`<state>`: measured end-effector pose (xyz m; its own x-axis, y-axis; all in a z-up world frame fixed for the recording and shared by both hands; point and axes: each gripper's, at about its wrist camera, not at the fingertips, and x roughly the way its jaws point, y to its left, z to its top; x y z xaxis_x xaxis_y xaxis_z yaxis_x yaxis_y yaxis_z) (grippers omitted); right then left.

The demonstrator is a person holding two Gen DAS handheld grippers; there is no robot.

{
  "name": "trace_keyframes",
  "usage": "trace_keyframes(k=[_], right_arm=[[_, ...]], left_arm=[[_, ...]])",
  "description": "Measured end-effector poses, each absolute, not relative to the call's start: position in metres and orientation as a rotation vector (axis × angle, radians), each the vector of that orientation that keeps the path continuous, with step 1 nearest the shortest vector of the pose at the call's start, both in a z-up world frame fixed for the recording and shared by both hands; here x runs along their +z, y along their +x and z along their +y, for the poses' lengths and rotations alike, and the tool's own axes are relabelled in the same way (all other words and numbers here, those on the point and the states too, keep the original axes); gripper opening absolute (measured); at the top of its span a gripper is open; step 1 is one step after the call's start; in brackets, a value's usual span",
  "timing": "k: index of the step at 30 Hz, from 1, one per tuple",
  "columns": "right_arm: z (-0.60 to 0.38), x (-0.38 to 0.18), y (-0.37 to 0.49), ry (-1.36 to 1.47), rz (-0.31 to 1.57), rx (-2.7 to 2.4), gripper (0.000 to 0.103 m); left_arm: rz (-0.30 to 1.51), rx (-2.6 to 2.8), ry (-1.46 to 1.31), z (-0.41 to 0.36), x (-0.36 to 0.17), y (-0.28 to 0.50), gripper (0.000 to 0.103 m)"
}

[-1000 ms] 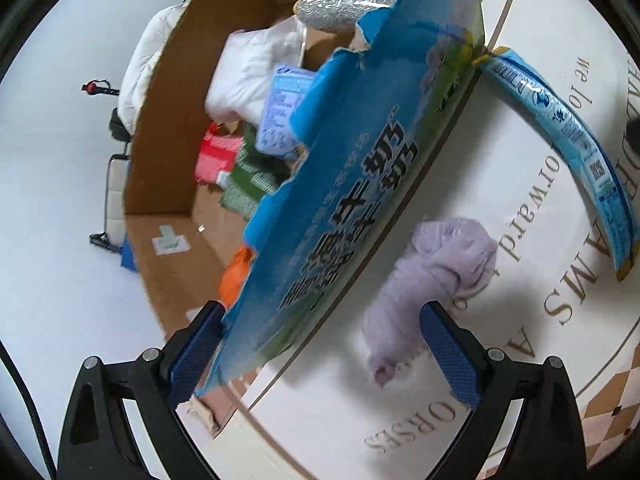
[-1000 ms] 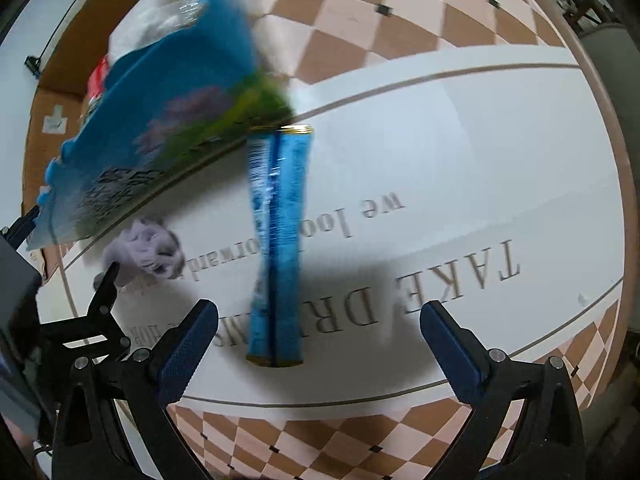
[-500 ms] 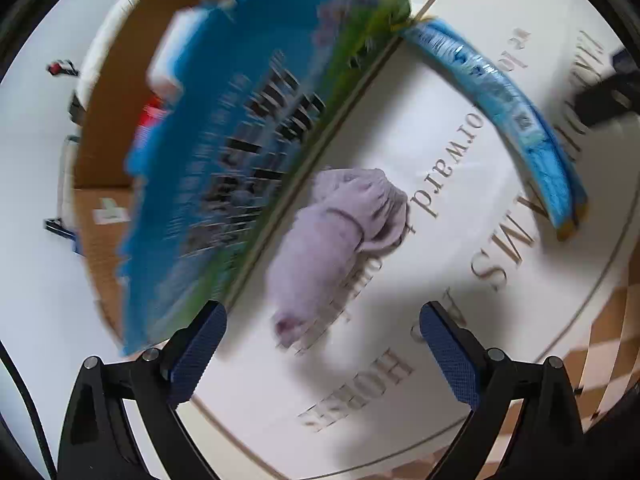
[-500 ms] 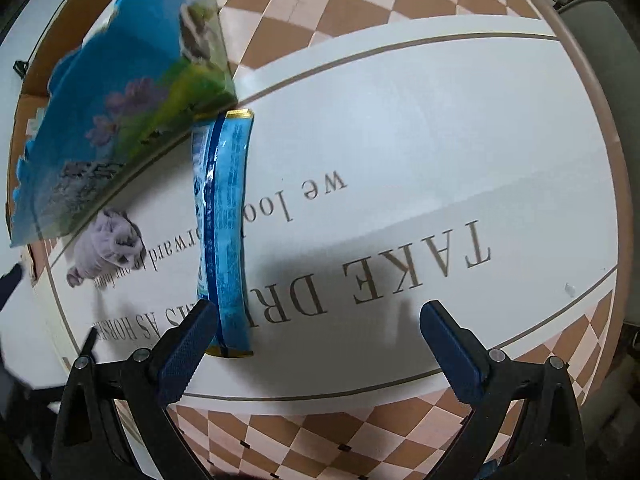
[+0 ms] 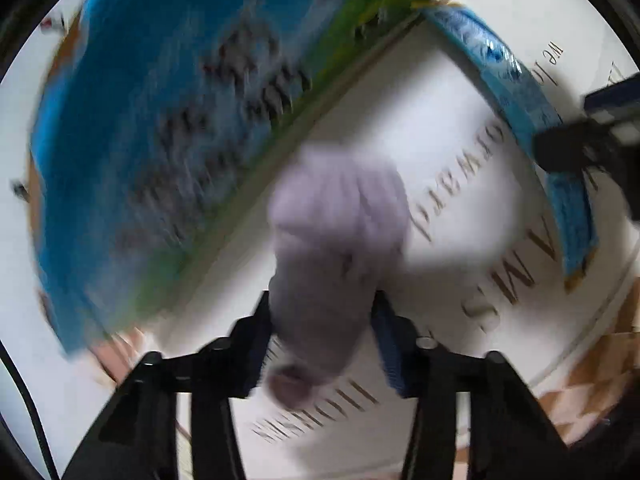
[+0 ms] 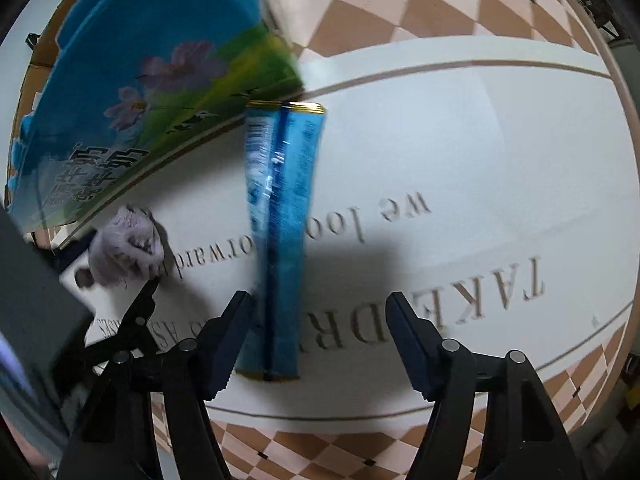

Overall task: Organize soft objects
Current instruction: 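Grasp the lilac sock with the left tool while the right tool grasps the blue stick pack, then carry the sock and stick pack into the box and release them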

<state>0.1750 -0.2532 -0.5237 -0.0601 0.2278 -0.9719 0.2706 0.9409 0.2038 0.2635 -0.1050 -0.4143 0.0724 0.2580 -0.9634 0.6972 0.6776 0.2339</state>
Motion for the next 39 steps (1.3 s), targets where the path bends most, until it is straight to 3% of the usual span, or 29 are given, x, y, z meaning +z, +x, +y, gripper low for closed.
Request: trace_keyframes(k=[4, 6, 9, 14, 17, 19, 27, 29, 31, 33, 39], right_arm=[[-0.233, -0.530, 0.189, 0.308, 1.657, -0.036, 0.057], [-0.224, -0.529, 0.191, 0.259, 1.662, -0.023, 0.032], [-0.211, -0.530, 0.188, 0.199, 1.686, -0.009, 0.024], [-0.203, -0.531, 0.168, 0.110, 1.734, 0.034, 0.023], [-0.201, -0.533, 0.159, 0.083, 1.761, 0.054, 0.023], [-0.203, -0.535, 0.157, 0.111, 1.767, 0.051, 0.029], [-0.202, -0.531, 0.163, 0.119, 1.761, 0.015, 0.036], [-0.202, -0.531, 0.170, 0.091, 1.753, 0.006, 0.036], [-0.196, -0.530, 0.169, 0.062, 1.739, 0.001, 0.033], [-0.188, -0.527, 0.160, 0.064, 1.735, 0.011, 0.020], [-0.179, -0.493, 0.143, 0.128, 1.693, 0.075, 0.016]], left_arm=[[1.673, -0.347, 0.582, -0.076, -0.418, 0.261, 0.040], [1.753, -0.322, 0.434, -0.060, -0.421, 0.261, 0.040], [1.843, -0.301, 0.212, -0.038, -0.424, 0.258, 0.040], [1.881, -0.306, 0.034, -0.023, -0.421, 0.247, 0.041], [1.882, -0.326, 0.046, -0.022, -0.420, 0.248, 0.049], [1.876, -0.328, 0.068, -0.027, -0.420, 0.249, 0.056], [1.822, -0.285, 0.193, -0.052, -0.425, 0.255, 0.059], [1.807, -0.259, 0.185, -0.057, -0.424, 0.251, 0.056], [1.798, -0.238, 0.163, -0.056, -0.421, 0.247, 0.037], [1.783, -0.238, 0.131, -0.058, -0.413, 0.240, 0.037], [1.677, -0.275, 0.092, -0.060, -0.346, 0.234, 0.036]])
